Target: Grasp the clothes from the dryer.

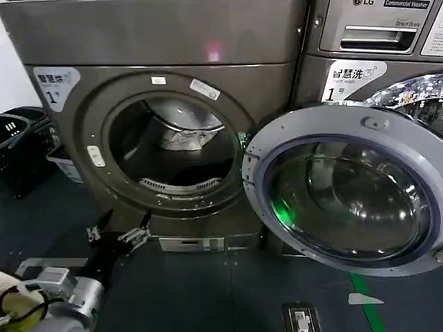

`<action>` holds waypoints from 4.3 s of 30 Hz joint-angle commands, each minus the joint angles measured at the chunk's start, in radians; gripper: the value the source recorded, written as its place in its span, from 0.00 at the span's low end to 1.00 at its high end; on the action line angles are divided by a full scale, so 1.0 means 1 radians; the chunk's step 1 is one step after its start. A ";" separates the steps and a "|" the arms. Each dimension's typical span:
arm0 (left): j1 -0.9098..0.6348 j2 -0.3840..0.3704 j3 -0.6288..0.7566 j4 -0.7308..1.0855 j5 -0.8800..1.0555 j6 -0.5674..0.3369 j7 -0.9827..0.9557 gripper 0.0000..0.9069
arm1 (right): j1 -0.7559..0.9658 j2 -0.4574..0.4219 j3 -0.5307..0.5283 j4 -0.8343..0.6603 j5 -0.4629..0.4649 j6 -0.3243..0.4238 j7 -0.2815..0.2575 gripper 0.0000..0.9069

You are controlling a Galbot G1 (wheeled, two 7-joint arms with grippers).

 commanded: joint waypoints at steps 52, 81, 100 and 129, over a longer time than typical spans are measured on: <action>-1.269 0.026 0.351 1.635 0.053 -0.473 -0.012 1.00 | -0.062 0.026 0.066 0.103 0.045 -0.048 0.019 1.00; -1.580 0.092 0.914 2.061 0.224 -0.489 0.791 1.00 | -0.043 0.034 0.048 0.106 0.047 -0.024 -0.008 1.00; -1.656 0.013 1.168 2.146 0.565 -0.537 0.975 1.00 | -0.034 0.036 0.035 0.104 0.039 -0.020 -0.014 1.00; -1.632 -0.044 1.209 2.199 0.616 -0.541 0.947 0.00 | -0.020 0.048 0.017 0.102 0.020 -0.010 -0.024 1.00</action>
